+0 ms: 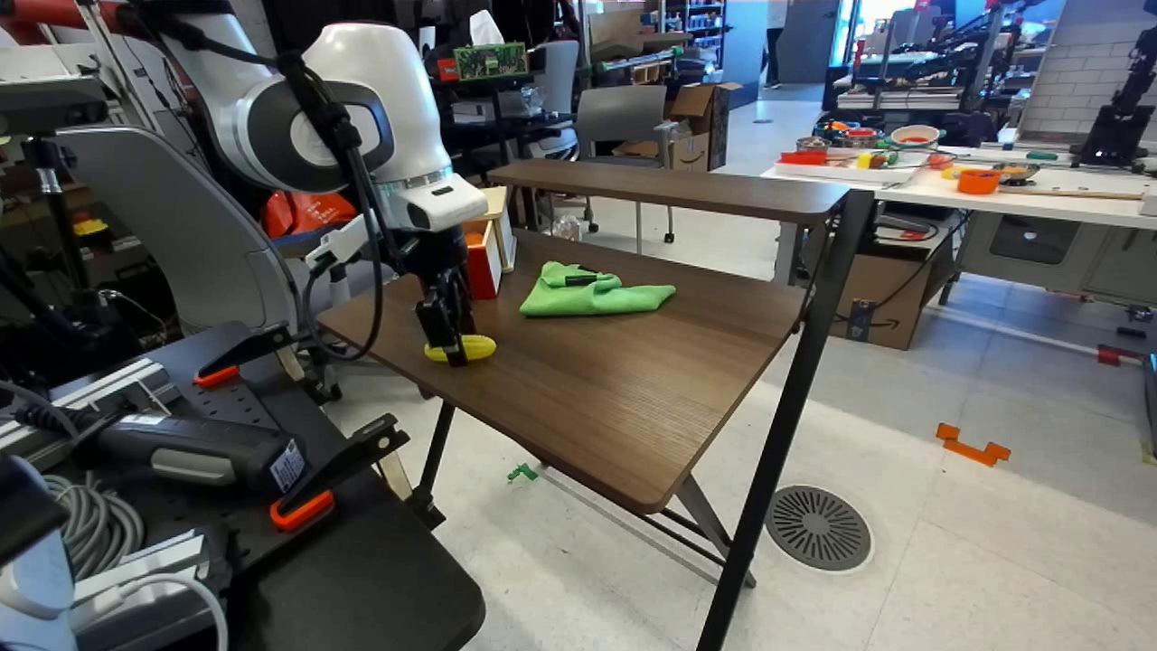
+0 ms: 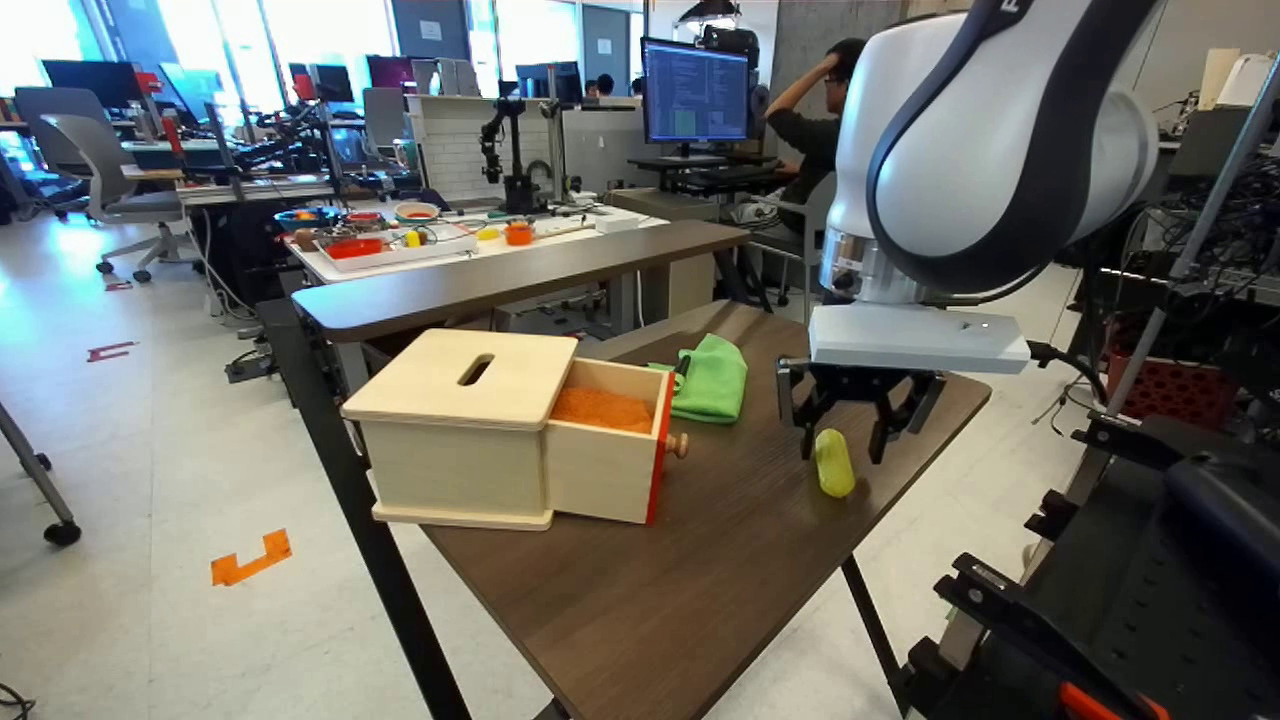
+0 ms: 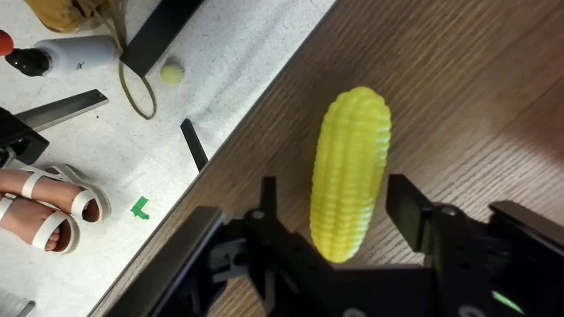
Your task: Fold the green towel, then move the maize cob to the left
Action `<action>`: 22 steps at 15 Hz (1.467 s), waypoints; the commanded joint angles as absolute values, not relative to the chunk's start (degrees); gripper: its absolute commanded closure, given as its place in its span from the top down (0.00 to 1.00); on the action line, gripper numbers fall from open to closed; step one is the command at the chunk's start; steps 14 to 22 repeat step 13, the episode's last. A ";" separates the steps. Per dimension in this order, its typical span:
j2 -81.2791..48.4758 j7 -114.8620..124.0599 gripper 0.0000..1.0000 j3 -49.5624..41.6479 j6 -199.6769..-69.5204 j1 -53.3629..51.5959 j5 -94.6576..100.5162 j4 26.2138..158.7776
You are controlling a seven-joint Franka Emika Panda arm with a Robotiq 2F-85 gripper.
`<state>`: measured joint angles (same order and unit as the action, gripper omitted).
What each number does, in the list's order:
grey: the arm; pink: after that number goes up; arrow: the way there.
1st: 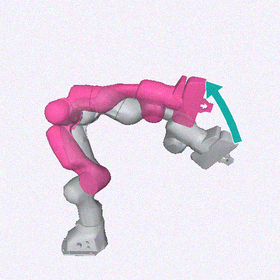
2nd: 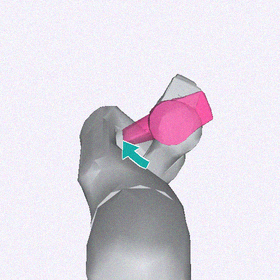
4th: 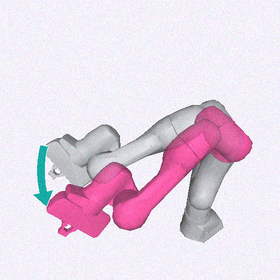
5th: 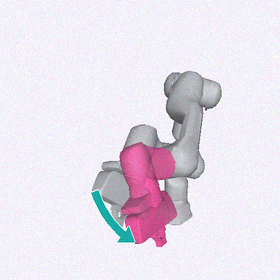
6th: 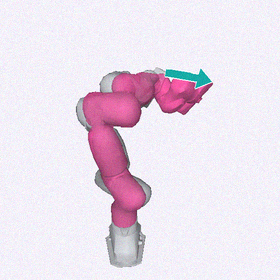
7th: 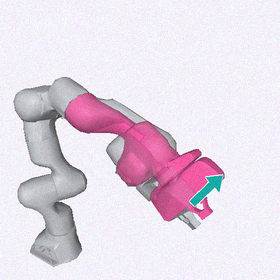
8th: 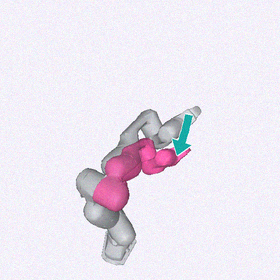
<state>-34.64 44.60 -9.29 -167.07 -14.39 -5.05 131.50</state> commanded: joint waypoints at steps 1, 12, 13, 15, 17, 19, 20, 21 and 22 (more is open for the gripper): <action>-33.66 43.52 0.97 -9.27 -167.77 -13.52 -6.89 131.42; -22.26 39.34 1.00 -3.16 -168.49 -7.13 -12.71 138.25; -21.82 39.30 1.00 -3.06 -168.49 -6.98 -12.71 138.68; -21.82 39.30 1.00 -3.06 -168.49 -6.98 -12.71 138.68; -21.82 39.30 1.00 -3.06 -168.49 -6.98 -12.71 138.68; -21.82 39.30 1.00 -3.06 -168.49 -6.98 -12.71 138.68; -21.82 39.30 1.00 -3.06 -168.49 -6.98 -12.71 138.68; -21.82 39.30 1.00 -3.06 -168.49 -6.98 -12.71 138.68; -21.82 39.30 1.00 -3.06 -168.49 -6.98 -12.71 138.68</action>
